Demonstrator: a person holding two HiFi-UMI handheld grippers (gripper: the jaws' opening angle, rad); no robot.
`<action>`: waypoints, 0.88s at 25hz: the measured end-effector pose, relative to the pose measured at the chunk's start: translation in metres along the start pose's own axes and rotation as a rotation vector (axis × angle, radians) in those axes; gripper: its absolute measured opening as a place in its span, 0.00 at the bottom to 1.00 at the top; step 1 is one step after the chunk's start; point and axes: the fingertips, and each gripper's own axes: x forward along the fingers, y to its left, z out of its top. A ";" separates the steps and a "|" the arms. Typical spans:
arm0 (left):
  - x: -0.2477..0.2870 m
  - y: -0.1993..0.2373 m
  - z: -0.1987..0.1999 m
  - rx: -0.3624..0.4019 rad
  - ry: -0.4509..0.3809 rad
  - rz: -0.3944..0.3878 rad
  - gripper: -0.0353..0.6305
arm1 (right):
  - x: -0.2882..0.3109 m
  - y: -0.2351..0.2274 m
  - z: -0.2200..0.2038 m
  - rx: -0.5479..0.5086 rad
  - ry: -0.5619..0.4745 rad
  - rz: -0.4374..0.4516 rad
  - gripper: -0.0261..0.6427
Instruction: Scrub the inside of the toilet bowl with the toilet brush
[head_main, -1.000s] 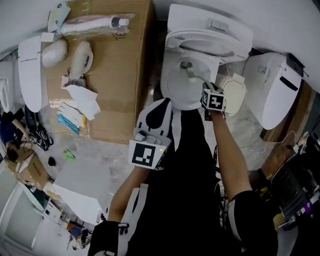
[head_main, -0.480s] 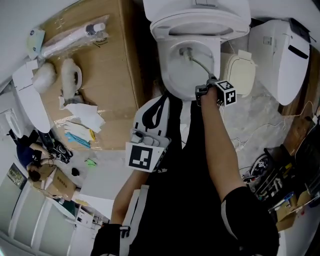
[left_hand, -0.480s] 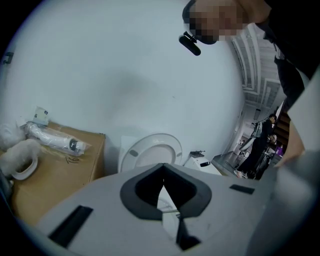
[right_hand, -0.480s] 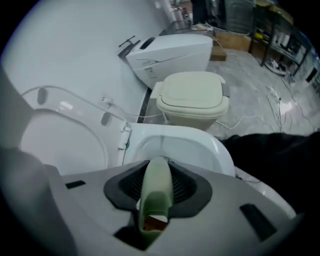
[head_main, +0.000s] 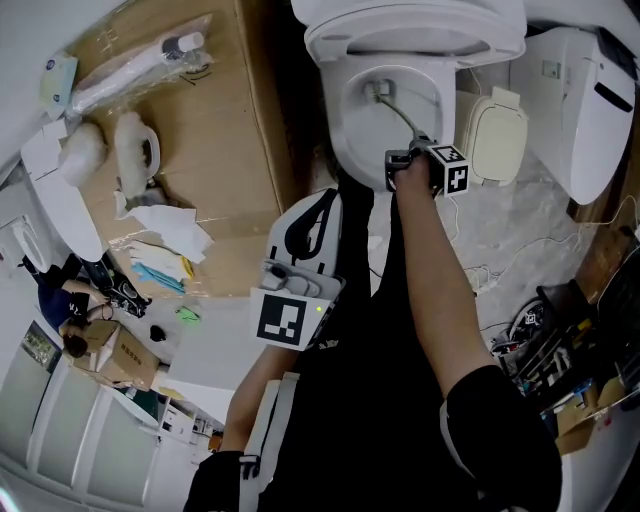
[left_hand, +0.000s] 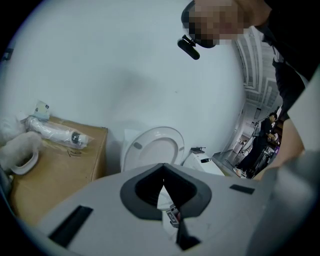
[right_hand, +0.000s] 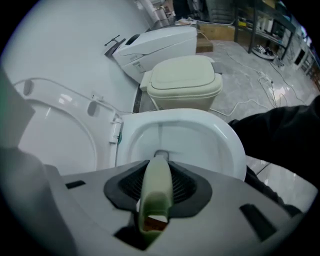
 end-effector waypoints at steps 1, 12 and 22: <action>-0.001 0.001 -0.004 -0.007 0.010 -0.002 0.06 | -0.001 0.000 0.000 -0.045 0.007 0.000 0.22; -0.001 0.001 -0.006 -0.028 -0.025 0.033 0.06 | -0.016 -0.001 0.012 -0.658 0.092 -0.046 0.22; 0.003 -0.022 -0.014 -0.074 -0.033 0.069 0.06 | -0.026 0.027 -0.020 -1.637 0.195 0.038 0.22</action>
